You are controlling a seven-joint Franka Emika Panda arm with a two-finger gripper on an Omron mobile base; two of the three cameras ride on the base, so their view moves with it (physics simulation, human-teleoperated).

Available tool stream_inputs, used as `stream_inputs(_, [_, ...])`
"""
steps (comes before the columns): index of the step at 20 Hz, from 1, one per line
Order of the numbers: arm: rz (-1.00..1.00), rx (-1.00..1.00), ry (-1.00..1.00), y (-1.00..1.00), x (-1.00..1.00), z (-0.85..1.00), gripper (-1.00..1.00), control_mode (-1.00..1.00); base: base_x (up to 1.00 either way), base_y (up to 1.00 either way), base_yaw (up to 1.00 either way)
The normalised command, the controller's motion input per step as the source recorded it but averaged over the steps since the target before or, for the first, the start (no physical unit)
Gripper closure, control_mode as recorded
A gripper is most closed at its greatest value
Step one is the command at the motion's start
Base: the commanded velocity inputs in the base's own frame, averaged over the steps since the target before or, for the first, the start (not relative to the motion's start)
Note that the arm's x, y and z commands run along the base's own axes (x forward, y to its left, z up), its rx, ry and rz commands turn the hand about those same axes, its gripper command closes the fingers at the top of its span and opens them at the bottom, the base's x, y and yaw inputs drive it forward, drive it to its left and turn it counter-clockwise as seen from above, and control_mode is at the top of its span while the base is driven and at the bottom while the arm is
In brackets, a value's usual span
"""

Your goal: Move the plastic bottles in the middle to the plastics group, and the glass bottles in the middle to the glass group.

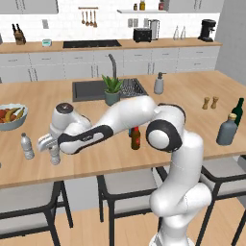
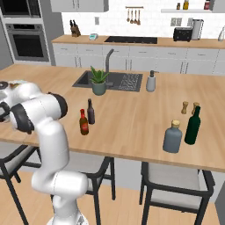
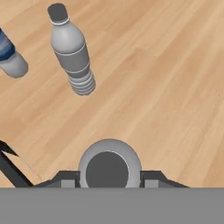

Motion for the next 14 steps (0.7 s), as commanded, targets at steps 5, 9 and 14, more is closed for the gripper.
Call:
stream_inputs(5, [0.0,-0.09,0.03,0.12,0.19,0.11,1.0,-1.0,0.0,0.0,0.0])
stream_inputs(9, [0.0,-0.1,0.07,0.0,0.12,0.0,1.0,-1.0,0.0,0.0,0.0])
stream_inputs(14, [0.0,-0.01,0.12,0.0,0.19,0.0,1.0,-1.0,0.0,0.0,0.0])
